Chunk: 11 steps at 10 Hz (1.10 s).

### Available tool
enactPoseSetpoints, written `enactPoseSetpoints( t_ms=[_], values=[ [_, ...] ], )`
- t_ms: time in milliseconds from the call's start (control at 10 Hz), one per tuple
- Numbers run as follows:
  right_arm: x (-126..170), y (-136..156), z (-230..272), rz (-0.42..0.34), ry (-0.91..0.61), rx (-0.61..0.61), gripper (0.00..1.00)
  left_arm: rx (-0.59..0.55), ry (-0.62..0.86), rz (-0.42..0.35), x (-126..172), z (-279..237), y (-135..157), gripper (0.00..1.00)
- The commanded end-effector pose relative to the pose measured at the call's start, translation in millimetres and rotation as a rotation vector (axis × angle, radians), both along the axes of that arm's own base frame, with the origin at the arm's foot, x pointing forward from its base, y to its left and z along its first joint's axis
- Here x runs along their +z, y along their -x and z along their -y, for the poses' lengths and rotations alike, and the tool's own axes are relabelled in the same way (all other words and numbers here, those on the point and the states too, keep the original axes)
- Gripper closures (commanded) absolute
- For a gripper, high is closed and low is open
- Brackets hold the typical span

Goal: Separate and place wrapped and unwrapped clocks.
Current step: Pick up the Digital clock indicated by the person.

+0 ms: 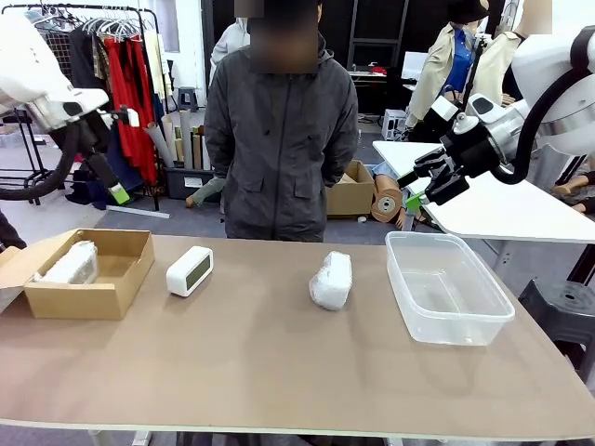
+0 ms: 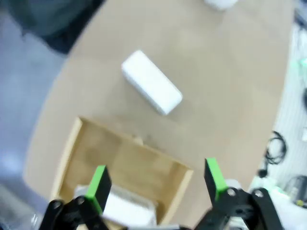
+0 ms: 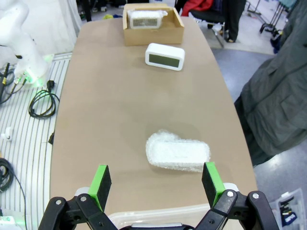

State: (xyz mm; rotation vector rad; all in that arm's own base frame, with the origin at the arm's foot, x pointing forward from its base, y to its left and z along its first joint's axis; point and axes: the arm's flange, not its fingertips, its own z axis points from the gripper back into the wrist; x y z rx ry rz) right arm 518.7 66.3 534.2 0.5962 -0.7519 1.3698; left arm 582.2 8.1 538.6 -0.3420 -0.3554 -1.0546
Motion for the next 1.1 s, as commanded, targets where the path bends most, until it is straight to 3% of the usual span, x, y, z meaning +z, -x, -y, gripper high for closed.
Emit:
enactPoseSetpoints(
  t_ms=[0, 300, 500, 800, 1000],
  values=[
    [2, 0, 0, 0.001, 0.003, 0.002, 0.0, -0.234, 0.149, 0.079, 2, -16, 6, 0.0],
    [2, 0, 0, 0.001, 0.003, 0.002, 0.0, -0.512, 0.175, 0.224, 10, -31, 12, 0.0],
    [2, 0, 0, 0.001, 0.003, 0.002, 0.0, -0.62, 0.236, 0.265, 15, -32, 10, 0.0],
    [2, 0, 0, 0.001, 0.003, 0.002, 0.0, -0.568, 0.293, 0.314, 17, -42, 2, 0.0],
    [2, 0, 0, 0.001, 0.003, 0.002, 0.0, -0.531, 0.355, 0.255, 17, -45, -6, 0.0]
  ],
)
